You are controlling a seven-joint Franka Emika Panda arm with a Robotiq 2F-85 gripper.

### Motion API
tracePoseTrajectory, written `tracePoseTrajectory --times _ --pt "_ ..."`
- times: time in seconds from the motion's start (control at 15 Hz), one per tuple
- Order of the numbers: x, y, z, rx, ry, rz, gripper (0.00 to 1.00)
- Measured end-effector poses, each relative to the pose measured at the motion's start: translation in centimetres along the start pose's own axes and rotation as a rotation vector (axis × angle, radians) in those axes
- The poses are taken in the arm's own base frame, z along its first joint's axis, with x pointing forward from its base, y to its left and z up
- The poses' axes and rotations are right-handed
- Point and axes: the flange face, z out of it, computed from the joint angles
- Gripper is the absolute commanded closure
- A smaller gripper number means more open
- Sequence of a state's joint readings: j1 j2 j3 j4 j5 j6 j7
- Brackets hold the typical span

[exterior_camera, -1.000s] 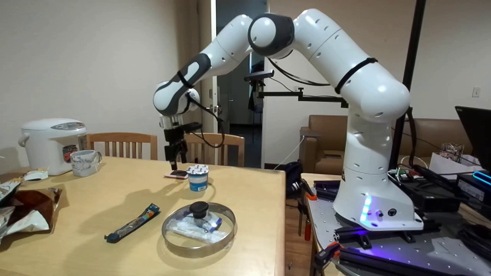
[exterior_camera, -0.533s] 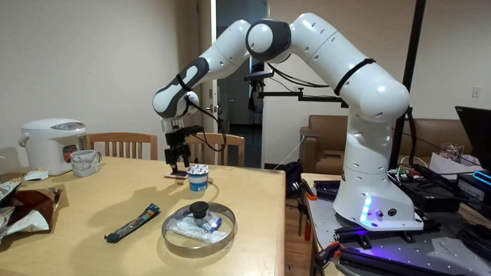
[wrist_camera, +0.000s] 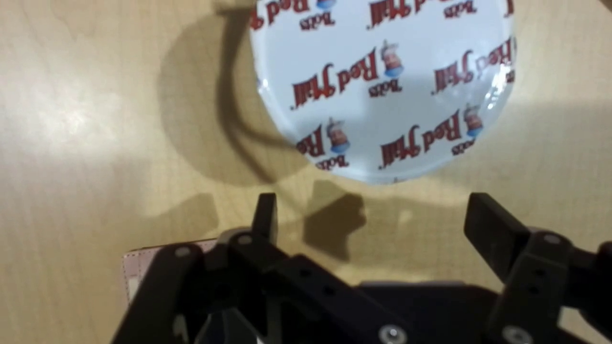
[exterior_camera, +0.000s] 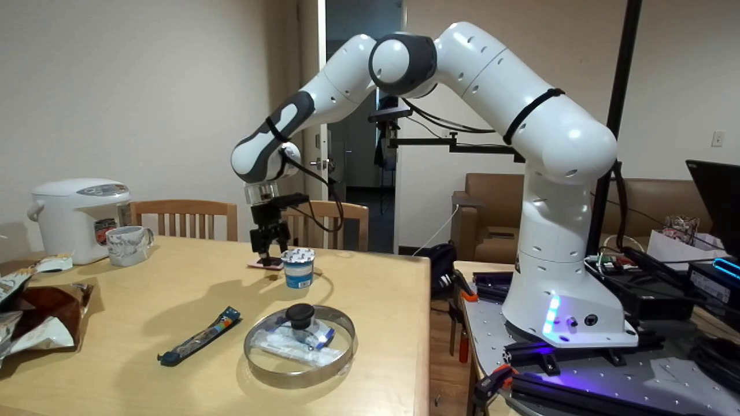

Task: Push the blue cup backwards

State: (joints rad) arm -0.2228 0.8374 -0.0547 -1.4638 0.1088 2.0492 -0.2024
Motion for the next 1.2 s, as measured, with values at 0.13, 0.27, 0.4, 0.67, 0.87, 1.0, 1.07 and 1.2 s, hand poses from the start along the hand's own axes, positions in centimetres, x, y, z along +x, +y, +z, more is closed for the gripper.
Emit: tracePoseTrajectory --times 0.13,0.27,0.4,0.67,0.87,1.0,1.07,1.2 --pt "0.0 0.1 0.0 -0.001 -0.001 0.005 0.25" --pt "-0.1 0.4 -0.2 -0.003 0.0 0.014 0.29" --pt "-0.1 0.8 -0.7 -0.008 0.005 0.022 0.43" --pt "-0.1 1.4 -1.6 -0.012 0.019 0.031 0.68" --pt "0.0 1.7 -1.9 -0.012 0.024 0.034 0.88" --pt "0.0 1.6 -1.9 -0.012 0.024 0.034 0.98" --pt "0.0 1.6 -1.9 -0.011 0.024 0.033 1.0" --pt "0.1 1.4 -1.9 -0.009 0.025 0.03 1.0"
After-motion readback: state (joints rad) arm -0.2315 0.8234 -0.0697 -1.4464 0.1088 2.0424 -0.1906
